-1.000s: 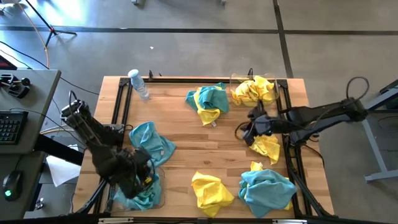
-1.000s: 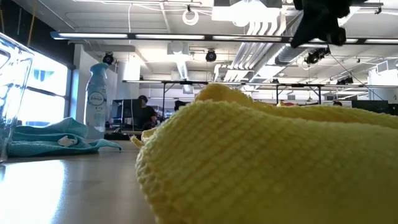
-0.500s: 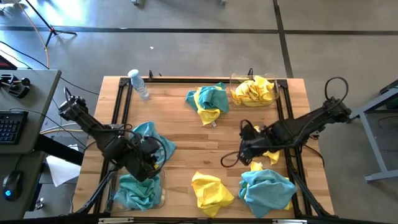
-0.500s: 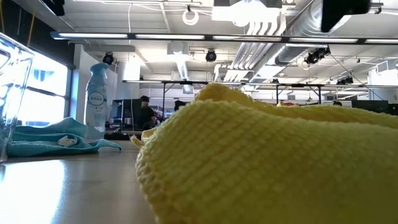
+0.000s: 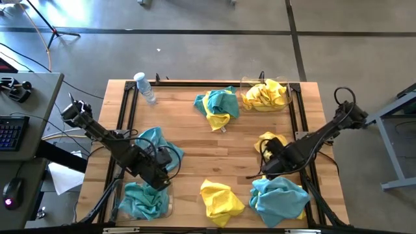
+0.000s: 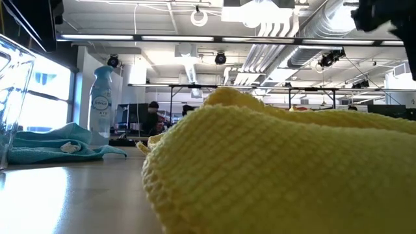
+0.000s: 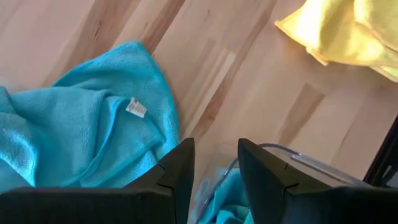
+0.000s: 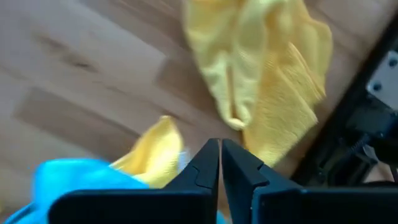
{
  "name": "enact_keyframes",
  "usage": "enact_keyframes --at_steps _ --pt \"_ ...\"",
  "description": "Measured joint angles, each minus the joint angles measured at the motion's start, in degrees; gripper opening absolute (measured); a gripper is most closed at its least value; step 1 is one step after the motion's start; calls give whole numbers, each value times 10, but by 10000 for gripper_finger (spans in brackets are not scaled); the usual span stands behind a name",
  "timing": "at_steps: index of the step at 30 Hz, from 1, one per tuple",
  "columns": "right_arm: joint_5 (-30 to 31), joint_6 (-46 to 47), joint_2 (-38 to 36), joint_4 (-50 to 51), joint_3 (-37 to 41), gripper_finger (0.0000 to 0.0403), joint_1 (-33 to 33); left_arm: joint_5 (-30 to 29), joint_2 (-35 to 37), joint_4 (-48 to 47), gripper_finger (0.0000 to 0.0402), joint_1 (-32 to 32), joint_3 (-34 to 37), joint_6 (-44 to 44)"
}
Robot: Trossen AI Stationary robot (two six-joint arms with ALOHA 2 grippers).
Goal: Sort microfiber towel by color & place in baskets
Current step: Put the yellow microfiber towel into the top transparent bin
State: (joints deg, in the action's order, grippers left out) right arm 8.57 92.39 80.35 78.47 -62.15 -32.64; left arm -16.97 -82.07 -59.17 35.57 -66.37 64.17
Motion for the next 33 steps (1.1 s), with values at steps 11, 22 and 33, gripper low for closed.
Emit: enact_keyframes --at_steps 11,22,33 --pt "-15 46 -128 -134 208 116 69 10 0 1 110 -37 0 -49" --pt "-44 -70 -126 -367 367 129 186 18 21 1 110 -128 0 -111" --pt "9 -372 -129 -351 297 15 272 -23 121 -1 110 -226 0 -149"
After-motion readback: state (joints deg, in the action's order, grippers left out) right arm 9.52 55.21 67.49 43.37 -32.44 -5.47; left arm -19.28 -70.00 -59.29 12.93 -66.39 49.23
